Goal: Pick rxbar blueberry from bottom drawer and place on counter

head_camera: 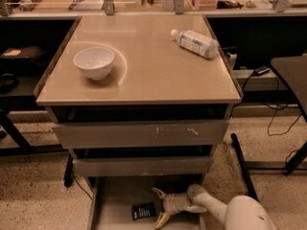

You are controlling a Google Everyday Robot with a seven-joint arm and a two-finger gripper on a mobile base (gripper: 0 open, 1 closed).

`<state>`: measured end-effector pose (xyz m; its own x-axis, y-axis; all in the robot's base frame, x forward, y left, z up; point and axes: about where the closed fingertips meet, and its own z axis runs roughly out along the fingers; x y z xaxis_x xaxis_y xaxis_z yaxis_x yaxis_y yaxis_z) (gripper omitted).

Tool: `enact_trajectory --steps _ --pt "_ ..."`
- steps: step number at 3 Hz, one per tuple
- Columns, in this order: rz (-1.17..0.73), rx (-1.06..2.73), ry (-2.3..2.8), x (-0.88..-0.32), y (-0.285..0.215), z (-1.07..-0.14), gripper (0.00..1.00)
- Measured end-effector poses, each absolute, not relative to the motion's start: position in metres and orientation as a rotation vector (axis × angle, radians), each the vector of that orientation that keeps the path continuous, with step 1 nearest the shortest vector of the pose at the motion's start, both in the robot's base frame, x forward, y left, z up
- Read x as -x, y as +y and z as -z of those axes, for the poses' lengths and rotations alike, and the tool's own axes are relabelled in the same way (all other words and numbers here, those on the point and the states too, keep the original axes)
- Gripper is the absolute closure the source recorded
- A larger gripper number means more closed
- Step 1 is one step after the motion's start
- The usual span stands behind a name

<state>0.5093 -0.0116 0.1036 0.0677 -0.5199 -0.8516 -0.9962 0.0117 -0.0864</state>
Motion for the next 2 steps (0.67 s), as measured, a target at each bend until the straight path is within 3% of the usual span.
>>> enact_trajectory --steps 2 --pt "-0.83 1.661 1.54 -0.5104 0.0048 -0.0899 0.0"
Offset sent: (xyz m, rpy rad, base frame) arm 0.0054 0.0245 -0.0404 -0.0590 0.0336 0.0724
